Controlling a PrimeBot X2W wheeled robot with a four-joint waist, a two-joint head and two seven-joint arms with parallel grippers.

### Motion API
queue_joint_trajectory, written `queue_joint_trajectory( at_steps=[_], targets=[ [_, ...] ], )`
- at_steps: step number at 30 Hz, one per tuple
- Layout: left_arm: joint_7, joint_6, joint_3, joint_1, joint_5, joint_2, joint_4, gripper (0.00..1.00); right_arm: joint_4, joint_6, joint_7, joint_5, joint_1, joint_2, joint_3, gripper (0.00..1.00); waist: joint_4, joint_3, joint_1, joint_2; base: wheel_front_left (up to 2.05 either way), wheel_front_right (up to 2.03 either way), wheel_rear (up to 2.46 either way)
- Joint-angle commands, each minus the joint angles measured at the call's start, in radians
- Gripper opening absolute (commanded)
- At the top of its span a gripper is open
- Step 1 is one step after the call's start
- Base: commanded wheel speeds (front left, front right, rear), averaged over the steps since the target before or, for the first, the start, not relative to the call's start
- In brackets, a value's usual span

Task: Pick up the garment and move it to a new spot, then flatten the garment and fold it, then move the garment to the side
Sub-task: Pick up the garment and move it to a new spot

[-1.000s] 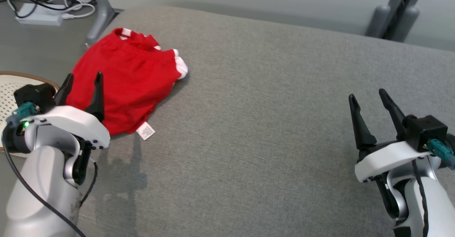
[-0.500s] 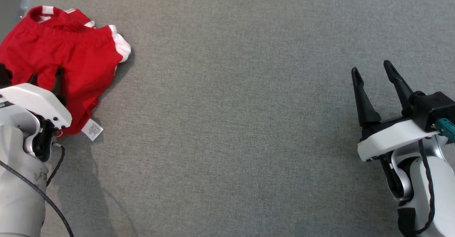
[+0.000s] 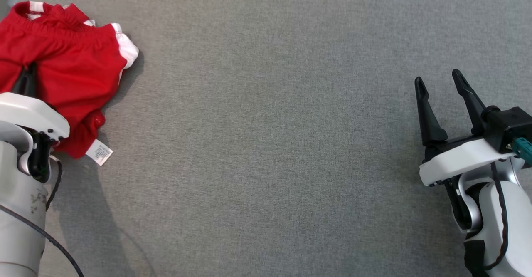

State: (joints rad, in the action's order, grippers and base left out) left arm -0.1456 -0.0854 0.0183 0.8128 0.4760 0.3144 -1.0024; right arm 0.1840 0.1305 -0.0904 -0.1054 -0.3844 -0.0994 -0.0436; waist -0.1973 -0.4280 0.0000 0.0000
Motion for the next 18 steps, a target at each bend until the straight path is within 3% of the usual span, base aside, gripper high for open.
queue_joint_trajectory(
  at_steps=[1, 9, 18],
  targets=[
    [-0.036, 0.007, -0.005, 0.015, -0.006, 0.015, 0.012, 0.00, 0.007, 0.001, -0.012, 0.005, 0.005, 0.000, 0.003, 1.00, -0.009, 0.021, 0.0000, 0.0000, 0.00, 0.00, 0.00],
    [-0.110, 0.047, -0.019, -0.055, -0.025, 0.025, 0.144, 0.00, 0.028, 0.001, -0.034, -0.001, 0.043, 0.014, 0.021, 1.00, -0.020, 0.119, 0.0000, 0.0000, 0.00, 0.00, 0.00],
    [-0.102, 0.123, -0.015, -0.243, -0.057, 0.007, 0.492, 0.00, 0.041, 0.001, -0.055, -0.014, 0.086, 0.032, 0.035, 1.00, 0.001, 0.225, 0.0000, 0.0000, 0.00, 0.00, 0.00]
  ],
)
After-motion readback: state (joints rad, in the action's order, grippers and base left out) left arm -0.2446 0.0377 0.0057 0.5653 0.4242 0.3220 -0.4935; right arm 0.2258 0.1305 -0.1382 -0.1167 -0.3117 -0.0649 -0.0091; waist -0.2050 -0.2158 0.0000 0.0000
